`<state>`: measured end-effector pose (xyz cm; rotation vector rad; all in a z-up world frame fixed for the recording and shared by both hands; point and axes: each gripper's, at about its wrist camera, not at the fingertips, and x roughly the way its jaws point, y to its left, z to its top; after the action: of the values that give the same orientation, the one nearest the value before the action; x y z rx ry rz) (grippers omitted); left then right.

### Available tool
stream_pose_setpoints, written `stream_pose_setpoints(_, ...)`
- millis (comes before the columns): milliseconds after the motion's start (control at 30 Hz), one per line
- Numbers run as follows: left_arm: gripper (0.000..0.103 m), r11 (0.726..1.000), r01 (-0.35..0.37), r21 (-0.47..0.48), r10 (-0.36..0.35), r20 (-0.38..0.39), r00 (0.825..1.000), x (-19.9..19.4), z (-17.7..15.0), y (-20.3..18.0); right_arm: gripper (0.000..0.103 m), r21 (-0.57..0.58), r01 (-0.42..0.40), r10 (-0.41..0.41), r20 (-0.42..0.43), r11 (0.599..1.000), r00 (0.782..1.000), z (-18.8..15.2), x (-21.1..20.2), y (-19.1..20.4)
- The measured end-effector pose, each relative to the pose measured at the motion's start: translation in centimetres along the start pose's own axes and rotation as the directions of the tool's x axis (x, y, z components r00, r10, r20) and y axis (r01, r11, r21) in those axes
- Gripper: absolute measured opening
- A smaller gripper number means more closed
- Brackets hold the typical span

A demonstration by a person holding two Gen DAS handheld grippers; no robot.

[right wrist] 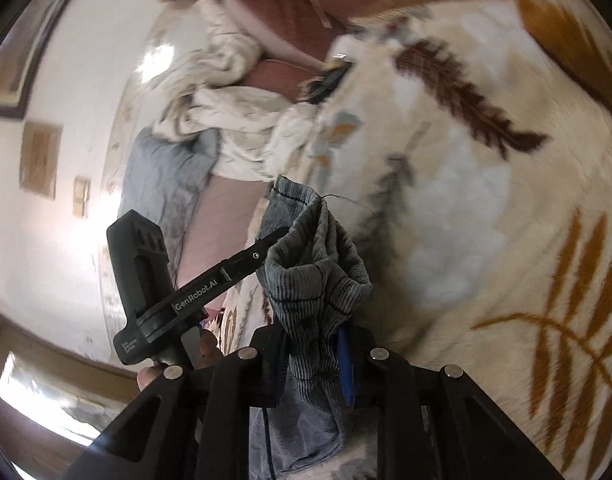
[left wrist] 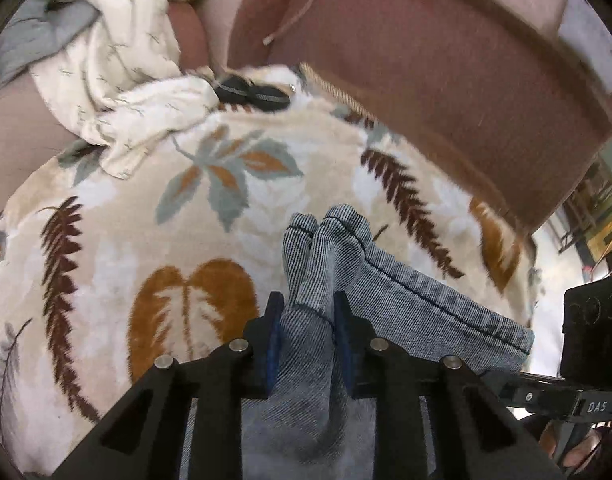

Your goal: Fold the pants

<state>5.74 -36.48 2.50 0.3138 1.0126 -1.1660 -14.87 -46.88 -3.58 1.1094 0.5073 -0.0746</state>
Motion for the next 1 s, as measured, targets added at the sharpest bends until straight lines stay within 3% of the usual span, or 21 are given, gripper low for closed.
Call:
stream_pose_setpoints(267, 0.025, 0.998, 0.028, -0.050, -0.023, 0.095, 0.995, -6.5, -3.0, 3.1, 0.022, -0.153, -0.033, 0.028, -0.034, 0.988, 0.999, -2.9, 0.9, 5.2)
stream_pose_setpoints(533, 0.025, 0.984, 0.019, -0.179, 0.000, 0.107, 0.994, -9.1, -9.4, 8.6, 0.022, -0.242, -0.064, 0.011, -0.215, 0.968, 0.976, -8.8, 5.6, 9.0)
stream_pose_setpoints(633, 0.027, 0.969, 0.011, -0.246, 0.011, 0.089, 0.996, -9.2, -12.7, 10.8, 0.022, -0.253, -0.069, -0.009, -0.294, 0.965, 0.956, -11.1, 7.9, 9.3)
stream_pose_setpoints(767, 0.031, 0.940, -0.013, -0.342, 0.040, 0.075, 0.996, -10.0, -16.8, 13.4, 0.027, -0.238, -0.092, -0.018, -0.423, 0.967, 0.906, -13.8, 10.7, 9.4)
stream_pose_setpoints(867, 0.031, 0.918, -0.040, -0.395, 0.075, 0.074, 0.994, -11.5, -19.2, 14.8, 0.050, -0.244, -0.137, 0.000, -0.487, 0.960, 0.873, -14.8, 11.8, 10.2)
stream_pose_setpoints(933, 0.031, 0.898, -0.088, -0.431, 0.131, 0.071, 0.989, -13.0, -20.7, 15.6, 0.071, -0.237, -0.218, 0.057, -0.542, 0.947, 0.838, -15.4, 11.6, 11.0)
stream_pose_setpoints(1000, 0.031, 0.881, -0.093, -0.463, 0.144, 0.075, 0.987, -14.2, -21.8, 16.4, 0.071, -0.197, -0.299, 0.130, -0.593, 0.934, 0.795, -15.7, 11.3, 11.4)
